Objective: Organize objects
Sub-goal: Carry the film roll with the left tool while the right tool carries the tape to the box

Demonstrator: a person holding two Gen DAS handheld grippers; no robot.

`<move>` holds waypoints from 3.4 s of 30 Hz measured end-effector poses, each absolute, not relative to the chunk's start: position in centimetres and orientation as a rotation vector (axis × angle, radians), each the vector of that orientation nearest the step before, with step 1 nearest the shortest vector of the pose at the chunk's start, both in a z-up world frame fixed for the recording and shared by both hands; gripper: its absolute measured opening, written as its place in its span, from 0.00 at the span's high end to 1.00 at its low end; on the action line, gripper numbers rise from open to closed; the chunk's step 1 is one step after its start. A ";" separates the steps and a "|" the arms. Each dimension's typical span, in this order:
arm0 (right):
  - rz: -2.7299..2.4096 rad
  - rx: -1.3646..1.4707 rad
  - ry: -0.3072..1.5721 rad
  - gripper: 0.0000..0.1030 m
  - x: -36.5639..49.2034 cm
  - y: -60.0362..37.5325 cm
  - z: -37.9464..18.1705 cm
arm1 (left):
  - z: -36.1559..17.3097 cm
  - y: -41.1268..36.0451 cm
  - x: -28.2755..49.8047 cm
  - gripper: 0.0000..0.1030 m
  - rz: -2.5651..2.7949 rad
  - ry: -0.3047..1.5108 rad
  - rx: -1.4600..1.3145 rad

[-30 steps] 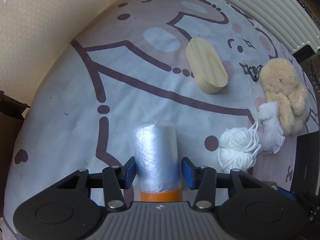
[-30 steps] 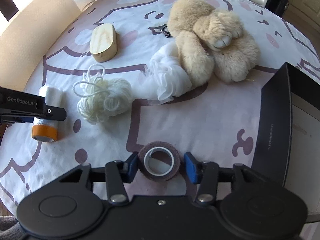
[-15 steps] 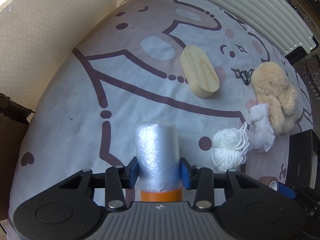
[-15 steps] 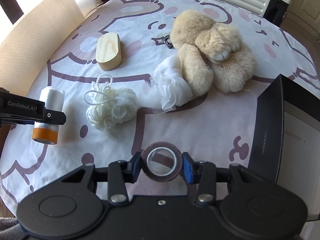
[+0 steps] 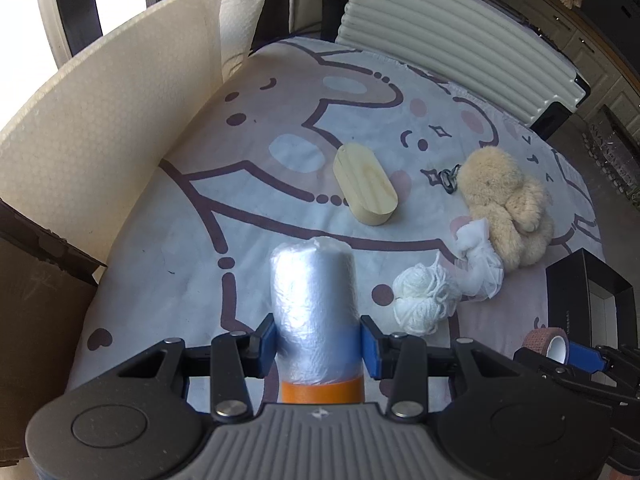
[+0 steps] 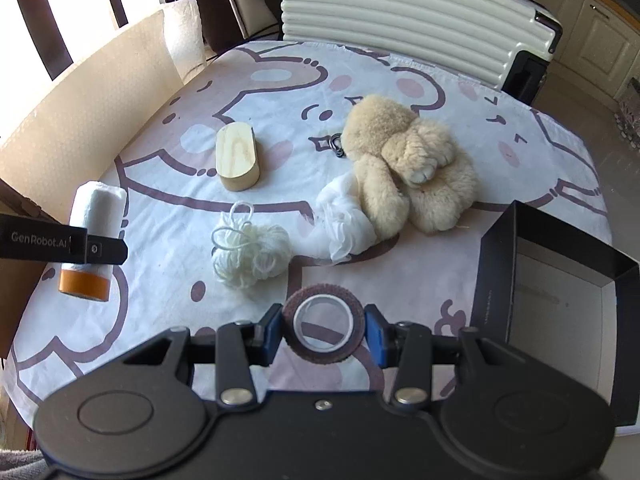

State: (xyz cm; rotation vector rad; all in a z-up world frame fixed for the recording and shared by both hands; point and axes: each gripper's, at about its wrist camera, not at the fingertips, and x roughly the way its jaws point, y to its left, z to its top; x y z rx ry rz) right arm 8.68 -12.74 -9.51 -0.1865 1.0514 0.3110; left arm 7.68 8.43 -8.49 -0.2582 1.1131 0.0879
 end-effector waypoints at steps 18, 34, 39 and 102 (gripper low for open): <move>0.253 -0.114 0.907 0.57 6.0 -14.7 -3.7 | -2.7 6.2 4.3 0.58 0.084 0.952 -0.044; 0.199 -0.063 0.856 0.57 5.4 -17.2 -2.1 | -1.5 3.5 3.6 0.58 0.062 0.884 0.033; 0.183 -0.051 0.844 0.57 5.6 -17.9 -2.0 | -1.8 3.4 3.9 0.58 0.058 0.887 0.018; -0.143 0.107 0.818 0.57 8.0 -36.5 -1.7 | -3.6 -20.0 11.4 0.58 -0.344 0.926 0.005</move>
